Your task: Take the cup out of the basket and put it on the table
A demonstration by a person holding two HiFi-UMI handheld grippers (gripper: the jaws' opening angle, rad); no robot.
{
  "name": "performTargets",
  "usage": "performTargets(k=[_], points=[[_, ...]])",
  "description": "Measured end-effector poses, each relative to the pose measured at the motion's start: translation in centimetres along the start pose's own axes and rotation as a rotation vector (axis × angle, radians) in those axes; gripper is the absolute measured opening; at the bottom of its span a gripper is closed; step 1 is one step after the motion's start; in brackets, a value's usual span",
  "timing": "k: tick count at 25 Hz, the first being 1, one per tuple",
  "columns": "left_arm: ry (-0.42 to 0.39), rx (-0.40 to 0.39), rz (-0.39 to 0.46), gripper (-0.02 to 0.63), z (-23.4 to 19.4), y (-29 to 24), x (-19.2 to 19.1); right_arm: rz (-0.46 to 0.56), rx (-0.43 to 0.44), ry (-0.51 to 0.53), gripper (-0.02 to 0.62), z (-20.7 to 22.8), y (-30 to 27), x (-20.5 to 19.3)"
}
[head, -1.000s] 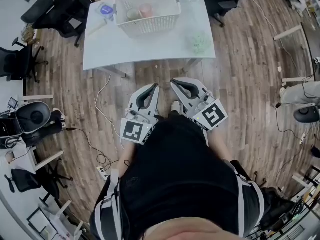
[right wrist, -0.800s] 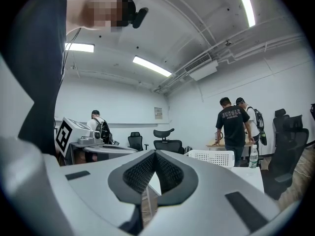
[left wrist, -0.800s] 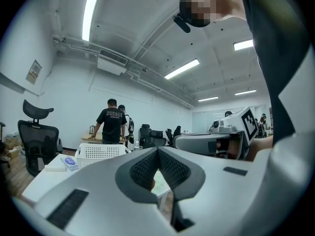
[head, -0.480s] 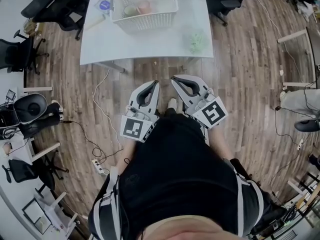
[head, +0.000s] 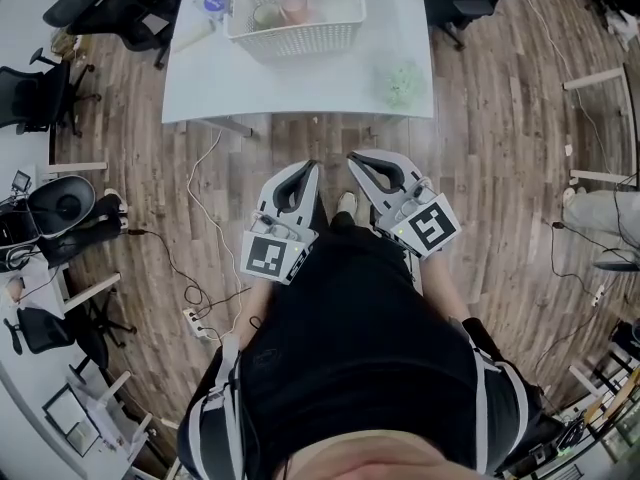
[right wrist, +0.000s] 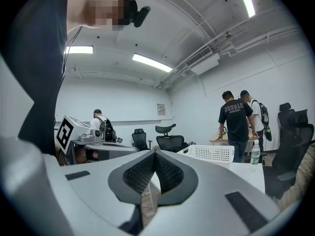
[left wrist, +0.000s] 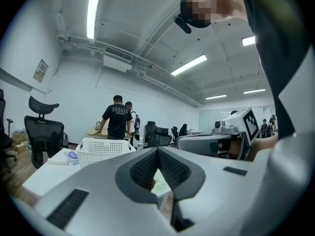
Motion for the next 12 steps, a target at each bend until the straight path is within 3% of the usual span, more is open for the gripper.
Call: performTargets(k=[12], points=[[-0.016, -0.044, 0.015, 0.018, -5.2, -1.5, 1.6, 0.002, -0.046, 0.034, 0.018, 0.9, -4.4, 1.3]])
Point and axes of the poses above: the fingertips, and each gripper's own axes: y backward along the fingers, z to its right, x out of its top, the point moved 10 cm from there along y, backward along the fingers, and after that the axes turned 4 degrees about y, right-handed, at the moved point
